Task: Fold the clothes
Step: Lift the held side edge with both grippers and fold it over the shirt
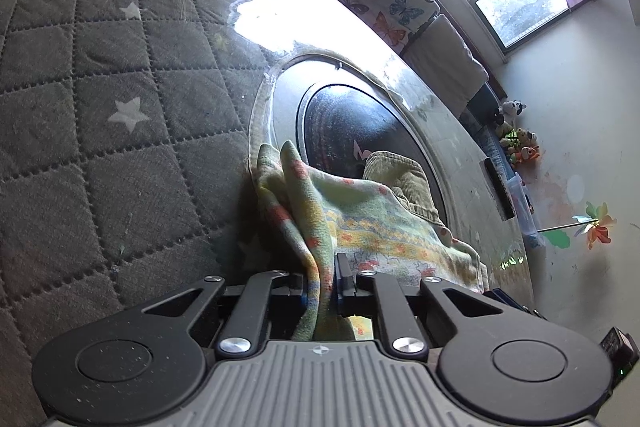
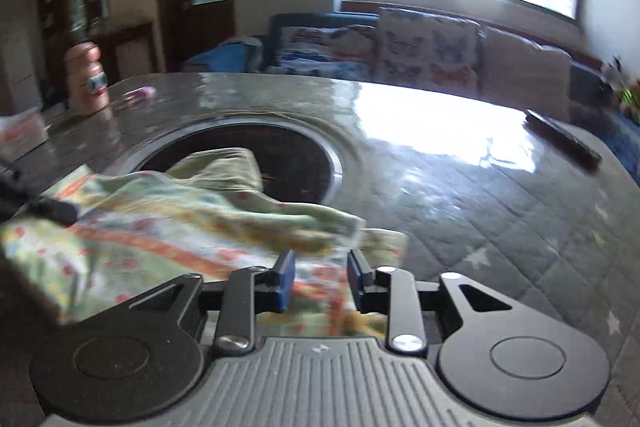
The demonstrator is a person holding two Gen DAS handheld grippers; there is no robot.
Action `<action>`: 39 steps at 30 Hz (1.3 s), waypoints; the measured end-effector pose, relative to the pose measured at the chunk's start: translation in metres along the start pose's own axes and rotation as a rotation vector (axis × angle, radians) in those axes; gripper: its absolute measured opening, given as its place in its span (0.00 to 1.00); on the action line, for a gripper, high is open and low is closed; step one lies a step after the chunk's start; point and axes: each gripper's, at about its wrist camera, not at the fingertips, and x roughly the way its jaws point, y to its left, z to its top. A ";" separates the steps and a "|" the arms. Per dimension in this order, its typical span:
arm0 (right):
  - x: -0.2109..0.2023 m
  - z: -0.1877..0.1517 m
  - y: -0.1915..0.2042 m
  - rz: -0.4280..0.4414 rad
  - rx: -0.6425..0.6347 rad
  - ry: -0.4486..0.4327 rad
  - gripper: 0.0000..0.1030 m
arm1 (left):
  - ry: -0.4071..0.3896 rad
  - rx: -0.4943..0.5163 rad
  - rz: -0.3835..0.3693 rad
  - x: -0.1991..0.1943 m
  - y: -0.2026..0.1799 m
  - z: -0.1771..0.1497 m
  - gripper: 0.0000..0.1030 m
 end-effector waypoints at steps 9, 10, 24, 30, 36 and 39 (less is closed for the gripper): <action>0.013 -0.010 -0.049 0.003 0.214 0.017 0.42 | -0.016 0.071 0.032 0.003 -0.009 -0.001 0.13; 0.014 -0.009 -0.047 0.011 0.215 0.016 0.41 | -0.017 0.078 0.037 0.003 -0.010 -0.001 0.13; -0.028 -0.005 -0.042 0.036 0.265 -0.086 0.07 | -0.069 0.280 0.019 0.002 -0.076 0.011 0.09; -0.068 -0.005 -0.074 -0.077 0.292 -0.156 0.07 | -0.034 0.382 -0.050 0.039 -0.137 0.010 0.09; -0.098 -0.010 -0.122 -0.223 0.318 -0.190 0.07 | 0.006 0.464 -0.126 0.084 -0.203 0.003 0.09; -0.109 -0.014 -0.145 -0.293 0.336 -0.197 0.07 | 0.025 0.506 -0.154 0.102 -0.233 -0.004 0.09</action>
